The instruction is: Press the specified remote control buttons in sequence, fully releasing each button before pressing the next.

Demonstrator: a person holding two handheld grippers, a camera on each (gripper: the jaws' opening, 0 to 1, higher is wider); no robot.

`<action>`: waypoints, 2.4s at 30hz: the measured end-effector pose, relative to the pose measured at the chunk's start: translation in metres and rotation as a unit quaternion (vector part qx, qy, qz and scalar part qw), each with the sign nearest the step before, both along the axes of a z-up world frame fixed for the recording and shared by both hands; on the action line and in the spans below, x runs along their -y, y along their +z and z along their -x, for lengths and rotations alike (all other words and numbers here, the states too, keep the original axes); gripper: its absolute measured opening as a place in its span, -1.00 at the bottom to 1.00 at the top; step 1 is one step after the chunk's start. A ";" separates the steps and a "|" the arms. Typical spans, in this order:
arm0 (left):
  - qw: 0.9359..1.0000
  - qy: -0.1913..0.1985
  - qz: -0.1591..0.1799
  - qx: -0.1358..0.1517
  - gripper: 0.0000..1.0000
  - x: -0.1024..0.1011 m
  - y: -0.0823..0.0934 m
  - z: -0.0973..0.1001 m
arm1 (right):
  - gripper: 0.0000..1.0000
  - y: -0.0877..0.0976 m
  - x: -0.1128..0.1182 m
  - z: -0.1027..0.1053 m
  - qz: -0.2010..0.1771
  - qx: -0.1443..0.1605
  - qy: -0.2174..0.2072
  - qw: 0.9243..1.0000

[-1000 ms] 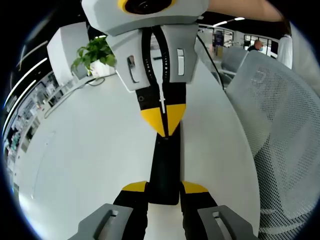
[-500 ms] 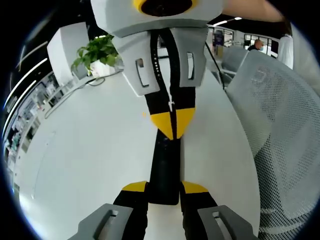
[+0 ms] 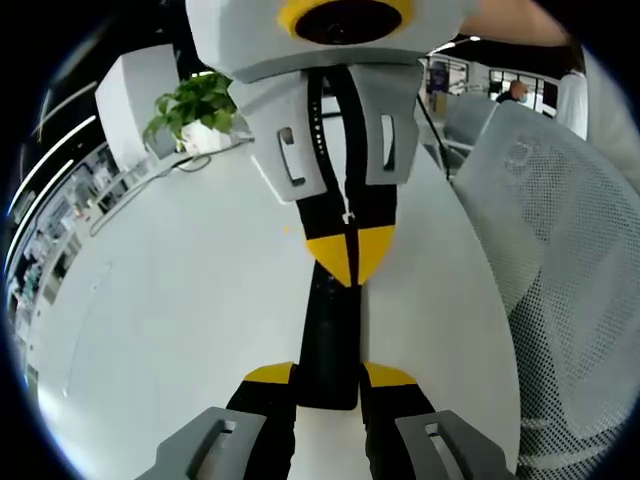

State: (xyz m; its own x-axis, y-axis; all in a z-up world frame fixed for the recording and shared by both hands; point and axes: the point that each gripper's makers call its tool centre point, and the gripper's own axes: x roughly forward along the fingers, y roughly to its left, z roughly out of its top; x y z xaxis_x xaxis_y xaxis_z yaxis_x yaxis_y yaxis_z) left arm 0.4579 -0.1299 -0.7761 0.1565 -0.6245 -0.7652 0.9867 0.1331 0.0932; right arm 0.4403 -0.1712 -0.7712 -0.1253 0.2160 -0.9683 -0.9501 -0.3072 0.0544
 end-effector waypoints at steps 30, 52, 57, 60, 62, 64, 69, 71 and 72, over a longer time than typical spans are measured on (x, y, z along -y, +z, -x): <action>1.000 -0.006 -0.003 0.001 -0.52 -0.002 0.000 0.001 | -1.00 -0.002 -0.001 0.000 0.002 0.000 0.004 1.000; 1.000 -0.009 -0.007 0.007 -0.52 -0.001 0.000 0.002 | -1.00 0.006 -0.004 0.000 -0.020 0.009 -0.006 1.000; 1.000 -0.010 -0.009 0.007 -0.52 -0.001 0.000 0.002 | -1.00 0.021 -0.004 -0.012 -0.037 0.017 -0.022 0.999; 1.000 -0.011 -0.009 0.006 -0.52 -0.001 0.000 0.001 | -1.00 0.021 -0.002 -0.014 -0.038 0.020 -0.026 0.999; 1.000 -0.011 -0.009 0.006 -0.52 -0.001 0.000 0.001 | -1.00 0.019 0.000 -0.013 -0.033 0.019 -0.026 0.999; 1.000 -0.011 -0.009 0.005 -0.52 -0.001 0.000 0.001 | -1.00 0.016 0.001 -0.013 -0.028 0.020 -0.023 0.999; 1.000 -0.011 -0.008 0.006 -0.52 -0.001 0.000 0.001 | -1.00 0.015 -0.002 -0.011 -0.029 0.018 -0.021 0.999; 1.000 -0.011 -0.008 0.006 -0.52 -0.001 0.000 0.001 | -1.00 0.015 -0.004 -0.011 -0.029 0.017 -0.019 0.999; 1.000 -0.011 -0.008 0.006 -0.52 -0.001 0.000 0.001 | -1.00 0.015 -0.005 -0.011 -0.030 0.017 -0.018 0.999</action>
